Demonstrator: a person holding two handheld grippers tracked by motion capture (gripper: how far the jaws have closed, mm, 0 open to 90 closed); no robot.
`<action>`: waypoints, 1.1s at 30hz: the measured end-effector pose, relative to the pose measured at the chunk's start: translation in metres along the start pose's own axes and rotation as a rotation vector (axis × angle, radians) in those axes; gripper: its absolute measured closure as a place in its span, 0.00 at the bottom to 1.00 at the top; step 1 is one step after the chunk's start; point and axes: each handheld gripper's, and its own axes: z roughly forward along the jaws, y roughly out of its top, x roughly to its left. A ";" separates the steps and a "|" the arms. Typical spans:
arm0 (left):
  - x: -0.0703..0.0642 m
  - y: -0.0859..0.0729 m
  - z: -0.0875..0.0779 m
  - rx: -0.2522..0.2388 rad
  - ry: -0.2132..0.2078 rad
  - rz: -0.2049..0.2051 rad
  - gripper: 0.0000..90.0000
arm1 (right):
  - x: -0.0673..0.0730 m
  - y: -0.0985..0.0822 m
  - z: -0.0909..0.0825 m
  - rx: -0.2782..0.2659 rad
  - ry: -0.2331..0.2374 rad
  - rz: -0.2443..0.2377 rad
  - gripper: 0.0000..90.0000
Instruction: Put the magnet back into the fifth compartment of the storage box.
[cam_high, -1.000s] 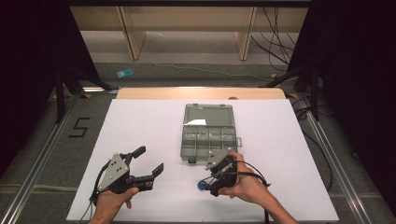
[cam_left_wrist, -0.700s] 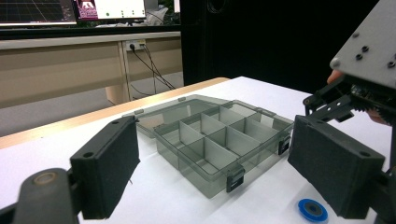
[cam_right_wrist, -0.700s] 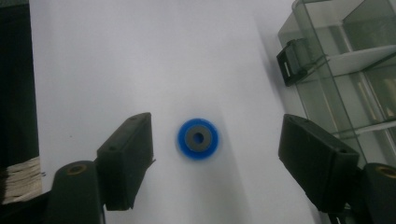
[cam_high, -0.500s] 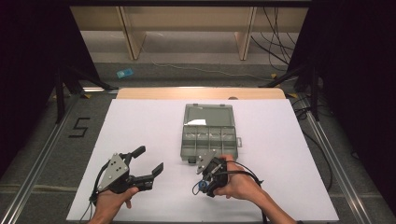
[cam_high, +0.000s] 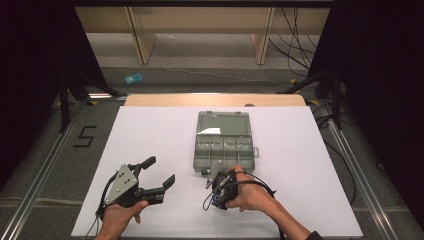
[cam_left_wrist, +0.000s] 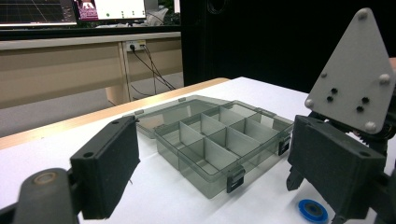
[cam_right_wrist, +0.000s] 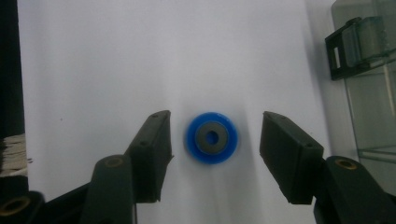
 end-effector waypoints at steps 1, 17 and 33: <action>0.000 0.000 0.000 0.000 0.000 0.000 0.17 | 0.000 0.000 0.001 0.005 0.001 0.005 0.51; 0.000 0.000 0.001 -0.007 -0.006 0.007 0.17 | -0.004 0.002 0.009 0.057 0.035 -0.015 0.67; 0.000 0.000 0.000 -0.001 0.002 0.002 0.17 | -0.009 0.007 -0.003 0.006 -0.015 -0.011 0.69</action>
